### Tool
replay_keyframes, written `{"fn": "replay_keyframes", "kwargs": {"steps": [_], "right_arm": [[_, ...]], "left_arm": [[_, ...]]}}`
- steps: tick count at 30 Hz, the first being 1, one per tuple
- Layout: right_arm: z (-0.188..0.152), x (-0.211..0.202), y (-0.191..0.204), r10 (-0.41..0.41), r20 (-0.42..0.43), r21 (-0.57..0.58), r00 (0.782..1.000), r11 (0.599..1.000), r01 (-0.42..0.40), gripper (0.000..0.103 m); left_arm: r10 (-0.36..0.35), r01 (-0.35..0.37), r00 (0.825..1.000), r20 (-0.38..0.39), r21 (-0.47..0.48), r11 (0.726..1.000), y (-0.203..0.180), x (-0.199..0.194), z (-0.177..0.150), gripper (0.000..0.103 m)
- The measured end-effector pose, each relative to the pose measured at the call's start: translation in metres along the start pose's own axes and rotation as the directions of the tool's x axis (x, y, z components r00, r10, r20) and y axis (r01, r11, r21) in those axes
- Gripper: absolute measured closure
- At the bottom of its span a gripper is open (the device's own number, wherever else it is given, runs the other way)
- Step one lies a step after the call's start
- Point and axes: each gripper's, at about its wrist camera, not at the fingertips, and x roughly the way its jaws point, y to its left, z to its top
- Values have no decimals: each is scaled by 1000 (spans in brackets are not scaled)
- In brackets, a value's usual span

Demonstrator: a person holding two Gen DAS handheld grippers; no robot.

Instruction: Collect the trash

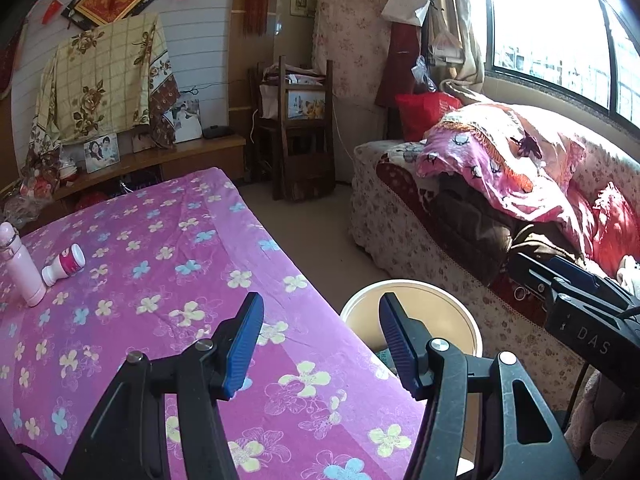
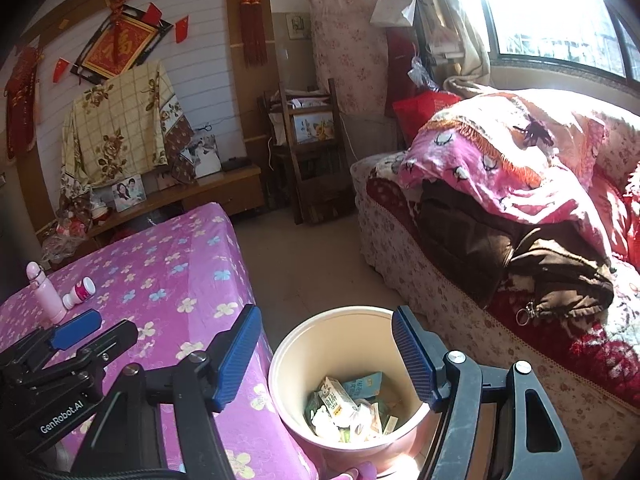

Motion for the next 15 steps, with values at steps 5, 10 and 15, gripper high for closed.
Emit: {"fn": "replay_keyframes", "kwargs": {"steps": [5,10,15], "right_arm": [[3,-19,9,-4,47,-14,999,1000,4,30],[4,-31,17,-7,76,-38,997,999,10,29],[3,-39,21,-1,86,-38,996,999,4,27]], "left_arm": [[8,-8,1000,19,-13,1000,6,-10,0,42],[22,-22,998,53,-3,1000,7,-22,0,42],[25,-25,997,70,-3,1000,9,-30,-1,42]]}}
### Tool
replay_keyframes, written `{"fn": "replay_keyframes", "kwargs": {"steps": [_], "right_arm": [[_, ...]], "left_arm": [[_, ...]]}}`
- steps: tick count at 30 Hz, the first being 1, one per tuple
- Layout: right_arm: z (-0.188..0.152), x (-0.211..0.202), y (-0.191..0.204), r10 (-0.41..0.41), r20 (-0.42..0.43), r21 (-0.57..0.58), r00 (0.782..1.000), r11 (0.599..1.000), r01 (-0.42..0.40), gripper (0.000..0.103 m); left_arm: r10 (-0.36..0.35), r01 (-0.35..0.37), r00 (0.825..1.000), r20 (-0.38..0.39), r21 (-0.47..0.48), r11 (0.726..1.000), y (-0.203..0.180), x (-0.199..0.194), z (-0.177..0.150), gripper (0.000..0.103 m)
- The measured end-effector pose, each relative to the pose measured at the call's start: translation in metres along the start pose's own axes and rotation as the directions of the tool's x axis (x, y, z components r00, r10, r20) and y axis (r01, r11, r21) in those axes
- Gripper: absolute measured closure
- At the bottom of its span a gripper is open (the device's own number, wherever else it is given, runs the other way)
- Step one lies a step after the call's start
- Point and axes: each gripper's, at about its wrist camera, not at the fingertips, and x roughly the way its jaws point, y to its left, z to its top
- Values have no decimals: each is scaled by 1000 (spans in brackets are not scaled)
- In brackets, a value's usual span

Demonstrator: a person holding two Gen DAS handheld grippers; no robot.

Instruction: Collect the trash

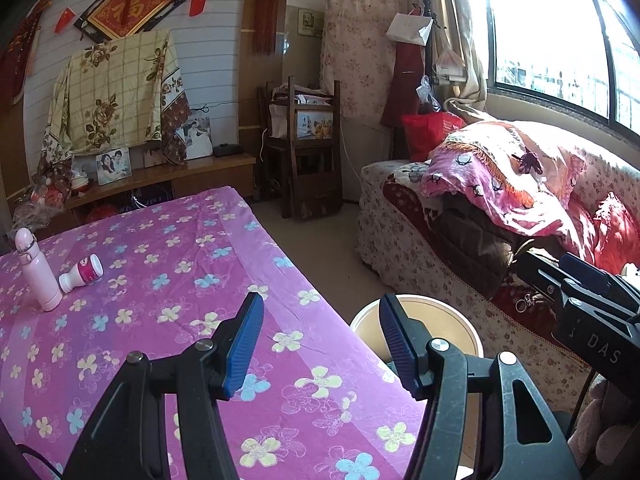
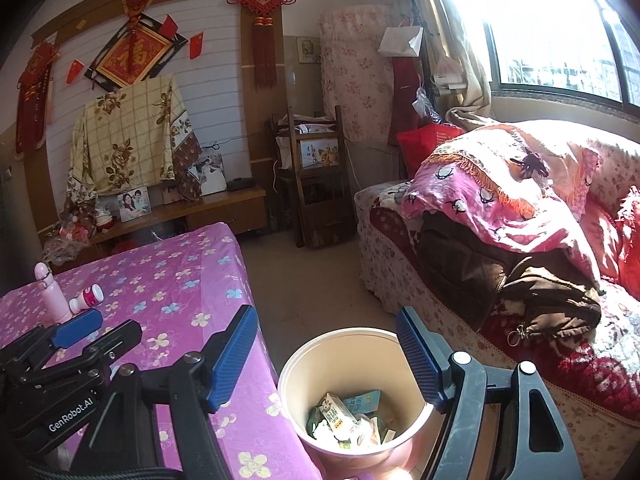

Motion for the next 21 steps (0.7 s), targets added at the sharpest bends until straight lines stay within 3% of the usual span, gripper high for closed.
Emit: {"fn": "replay_keyframes", "kwargs": {"steps": [21], "right_arm": [[0,-4,4,2,4,-9,1000,1000,-2,27]], "left_arm": [[12,-12,1000,-14,-8,1000,4,-2,-4,42]]}}
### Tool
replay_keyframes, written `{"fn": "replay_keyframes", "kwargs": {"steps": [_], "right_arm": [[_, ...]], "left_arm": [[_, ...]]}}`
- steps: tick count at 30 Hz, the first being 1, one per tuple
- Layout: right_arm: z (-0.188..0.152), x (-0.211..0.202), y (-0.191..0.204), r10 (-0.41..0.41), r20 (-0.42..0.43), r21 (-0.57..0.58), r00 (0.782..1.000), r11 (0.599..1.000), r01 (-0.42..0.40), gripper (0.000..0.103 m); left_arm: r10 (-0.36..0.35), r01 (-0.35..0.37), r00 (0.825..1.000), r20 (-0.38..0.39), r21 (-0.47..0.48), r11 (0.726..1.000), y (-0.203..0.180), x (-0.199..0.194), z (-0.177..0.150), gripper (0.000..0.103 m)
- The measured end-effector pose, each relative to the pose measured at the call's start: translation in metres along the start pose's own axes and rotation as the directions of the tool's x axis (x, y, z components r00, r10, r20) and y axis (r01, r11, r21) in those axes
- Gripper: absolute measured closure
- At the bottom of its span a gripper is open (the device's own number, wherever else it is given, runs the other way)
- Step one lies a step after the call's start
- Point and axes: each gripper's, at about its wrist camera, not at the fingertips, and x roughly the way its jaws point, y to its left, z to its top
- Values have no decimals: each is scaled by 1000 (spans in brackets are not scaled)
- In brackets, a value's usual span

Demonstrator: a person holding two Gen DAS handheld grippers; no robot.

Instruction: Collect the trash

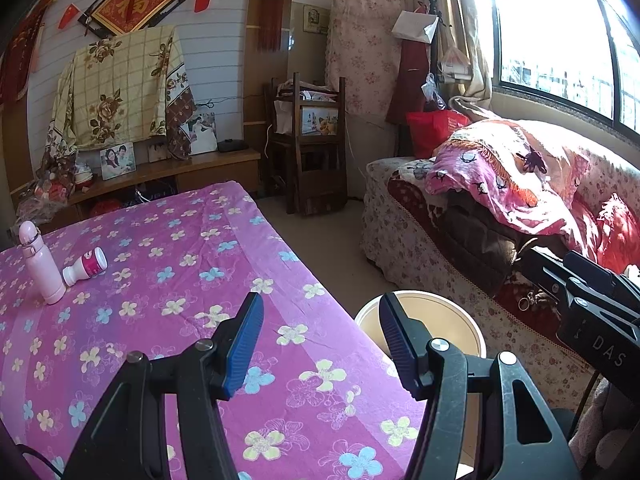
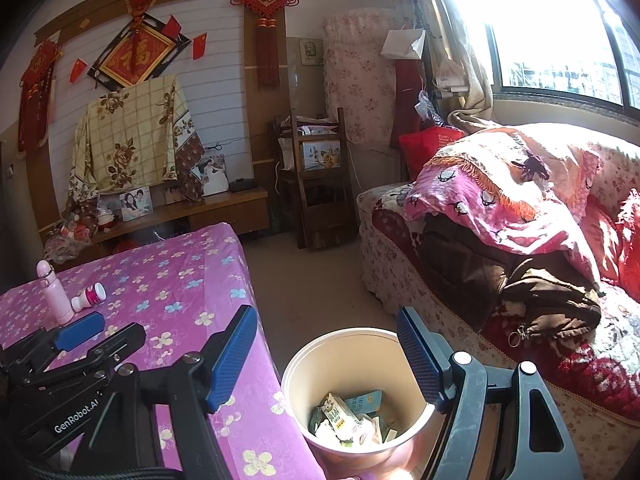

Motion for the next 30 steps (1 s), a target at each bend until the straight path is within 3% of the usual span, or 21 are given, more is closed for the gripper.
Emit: {"fn": "replay_keyframes", "kwargs": {"steps": [30], "right_arm": [[-4,9,4,13,-23,-8,1000,1000,-13,27]], "left_arm": [[1,-2,1000,-23,-7,1000,5,7,-3,42]]}}
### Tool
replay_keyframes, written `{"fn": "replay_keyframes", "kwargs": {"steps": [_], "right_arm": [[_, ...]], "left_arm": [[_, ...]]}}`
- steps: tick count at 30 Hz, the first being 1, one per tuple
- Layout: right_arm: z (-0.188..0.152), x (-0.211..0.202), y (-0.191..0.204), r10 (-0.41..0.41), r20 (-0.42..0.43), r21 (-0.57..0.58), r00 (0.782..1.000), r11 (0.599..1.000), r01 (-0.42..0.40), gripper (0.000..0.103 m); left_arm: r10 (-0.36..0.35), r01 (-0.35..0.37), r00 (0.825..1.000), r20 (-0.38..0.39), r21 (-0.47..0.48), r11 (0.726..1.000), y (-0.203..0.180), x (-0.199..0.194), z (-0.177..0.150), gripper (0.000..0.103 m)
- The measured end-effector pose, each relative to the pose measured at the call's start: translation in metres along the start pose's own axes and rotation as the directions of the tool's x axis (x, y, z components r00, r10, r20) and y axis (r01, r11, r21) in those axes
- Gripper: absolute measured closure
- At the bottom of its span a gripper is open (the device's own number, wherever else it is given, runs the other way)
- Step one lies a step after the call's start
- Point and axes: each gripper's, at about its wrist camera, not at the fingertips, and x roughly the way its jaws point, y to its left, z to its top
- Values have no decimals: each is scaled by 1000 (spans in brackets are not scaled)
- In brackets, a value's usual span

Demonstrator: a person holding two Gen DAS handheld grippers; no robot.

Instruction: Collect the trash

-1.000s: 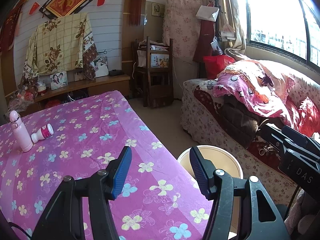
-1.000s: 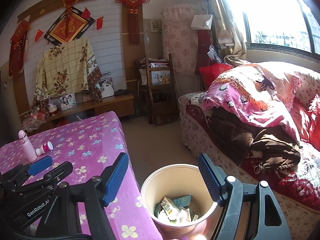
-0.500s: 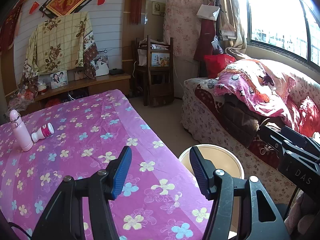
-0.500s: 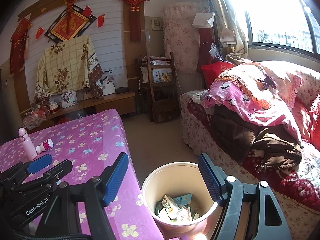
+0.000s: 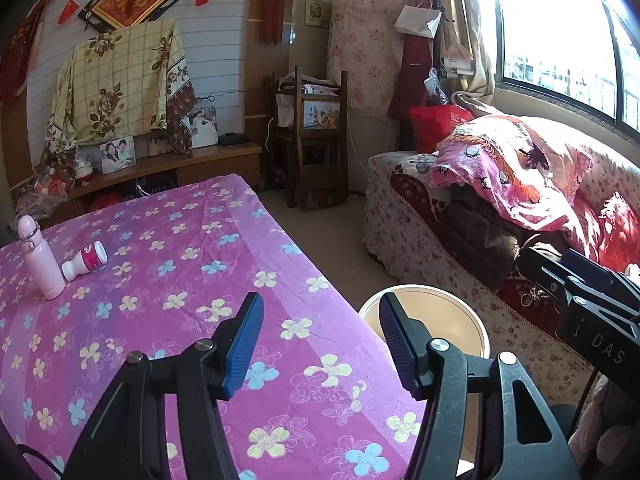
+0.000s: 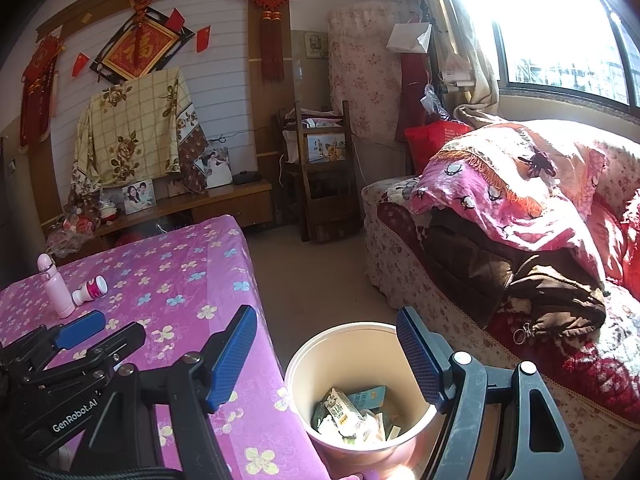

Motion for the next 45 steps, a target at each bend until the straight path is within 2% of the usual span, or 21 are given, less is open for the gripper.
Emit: {"fn": "replay_keyframes", "kwargs": {"steps": [27,45], "right_arm": [[-3,5,-4,-3,-10,12,1000,1000,3,27],[-6,7,-7,-6,-23,13,1000,1000,7,27]], "left_arm": [[-1,2,1000,-5,27,1000,-8,1,-5,42],[-33,34,999,-33,36,999,-15,5,-8,42]]}}
